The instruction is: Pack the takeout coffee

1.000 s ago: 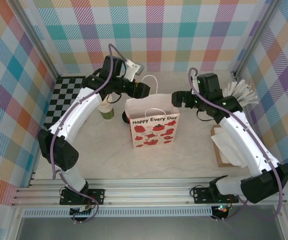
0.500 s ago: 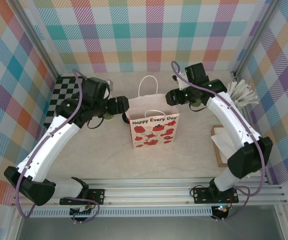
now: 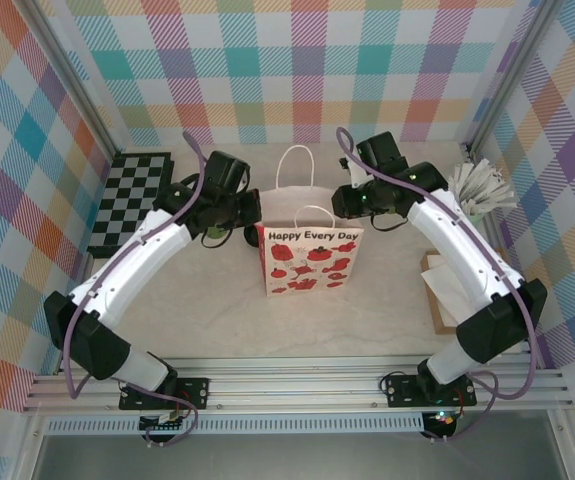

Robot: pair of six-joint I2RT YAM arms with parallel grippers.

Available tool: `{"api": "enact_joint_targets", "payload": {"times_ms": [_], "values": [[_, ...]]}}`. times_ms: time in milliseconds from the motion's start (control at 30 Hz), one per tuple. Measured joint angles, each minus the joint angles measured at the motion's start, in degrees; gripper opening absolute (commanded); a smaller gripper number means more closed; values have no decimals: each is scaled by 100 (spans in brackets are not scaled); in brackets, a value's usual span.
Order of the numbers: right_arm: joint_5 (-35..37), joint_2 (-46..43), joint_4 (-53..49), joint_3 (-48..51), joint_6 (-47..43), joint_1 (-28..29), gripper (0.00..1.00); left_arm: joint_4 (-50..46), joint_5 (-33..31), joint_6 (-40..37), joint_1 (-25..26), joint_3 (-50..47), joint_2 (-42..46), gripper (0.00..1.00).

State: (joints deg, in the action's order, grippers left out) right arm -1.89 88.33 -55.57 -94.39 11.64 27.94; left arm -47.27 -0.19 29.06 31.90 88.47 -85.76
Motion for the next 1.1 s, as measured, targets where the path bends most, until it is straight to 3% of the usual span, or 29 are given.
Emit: {"api": "enact_joint_targets", "payload": {"times_ms": [300, 600, 700, 933, 1000, 1100], "values": [[-492, -586, -413, 647, 874, 494, 35, -66, 76, -1084, -264, 1049, -828, 3], [-1561, -789, -389, 798, 1349, 619, 39, -758, 872, -2107, -334, 2667, -2063, 6], [-1878, -815, -385, 798, 1443, 619, 40, -1029, 1073, -2315, -334, 3025, -2297, 11], [-2122, -852, -374, 752, 1519, 619, 55, -1587, 1353, -2618, -413, 3670, -2632, 19], [-2020, -879, -404, 706, 1497, 595, 61, -1650, 1438, -2695, -433, 3847, -2778, 27], [-1628, -968, -514, 520, 1390, 527, 77, -1777, 1550, -2752, -450, 4203, -3040, 43]]}}
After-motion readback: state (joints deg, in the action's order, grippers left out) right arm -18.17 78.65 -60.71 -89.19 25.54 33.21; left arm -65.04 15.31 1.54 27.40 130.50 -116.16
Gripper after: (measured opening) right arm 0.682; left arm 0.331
